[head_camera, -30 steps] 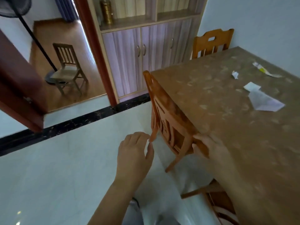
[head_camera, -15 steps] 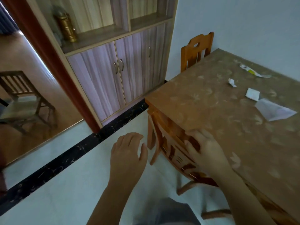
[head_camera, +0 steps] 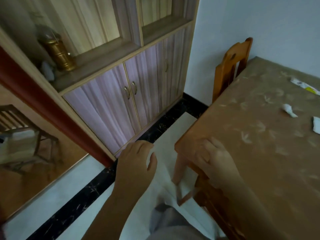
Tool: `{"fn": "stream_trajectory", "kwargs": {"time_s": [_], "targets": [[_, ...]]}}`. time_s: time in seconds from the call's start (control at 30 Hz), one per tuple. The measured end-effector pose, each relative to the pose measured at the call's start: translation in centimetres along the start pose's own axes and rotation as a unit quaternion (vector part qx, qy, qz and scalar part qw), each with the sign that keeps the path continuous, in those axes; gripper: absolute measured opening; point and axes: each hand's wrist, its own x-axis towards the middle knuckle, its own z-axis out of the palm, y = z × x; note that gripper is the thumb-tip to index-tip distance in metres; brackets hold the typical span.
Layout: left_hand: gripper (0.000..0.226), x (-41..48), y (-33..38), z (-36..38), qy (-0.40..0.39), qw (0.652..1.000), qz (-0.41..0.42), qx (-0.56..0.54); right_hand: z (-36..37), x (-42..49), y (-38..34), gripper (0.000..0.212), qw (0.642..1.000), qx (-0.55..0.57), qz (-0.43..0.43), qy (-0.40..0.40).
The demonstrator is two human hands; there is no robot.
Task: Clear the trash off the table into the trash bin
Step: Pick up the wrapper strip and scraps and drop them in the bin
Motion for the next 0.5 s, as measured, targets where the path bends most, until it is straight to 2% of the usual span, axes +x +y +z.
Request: {"fn": "stream_trajectory", "kwargs": {"time_s": [0.07,0.13,0.2,0.3,0.37,0.5], "targets": [[0.030,3.8,-1.1,0.1,0.005,1.000,0.020,0.006,0.2,3.5,-0.3,0.039,1.000,0.002,-0.006,0.010],[0.030,7.0,-2.1,0.6,0.001,1.000,0.030,-0.002,0.1,6.2,-0.7,0.026,0.998,0.037,0.033,0.050],[0.030,9.6,-3.0,1.6,-0.021,0.999,0.036,-0.006,0.1,8.2,-0.8,0.026,0.993,0.061,0.063,0.075],[0.030,13.5,-4.3,3.7,-0.074,0.995,0.062,-0.009,0.0,10.5,0.4,0.023,0.993,0.038,0.082,0.074],[0.030,16.7,-5.1,5.5,-0.108,0.990,0.091,-0.022,0.2,11.6,2.2,0.019,0.988,0.007,0.135,0.075],[0.033,24.1,-6.1,8.5,-0.167,0.972,0.157,-0.055,0.4,14.6,4.6,0.026,0.956,-0.025,0.264,0.123]]}}
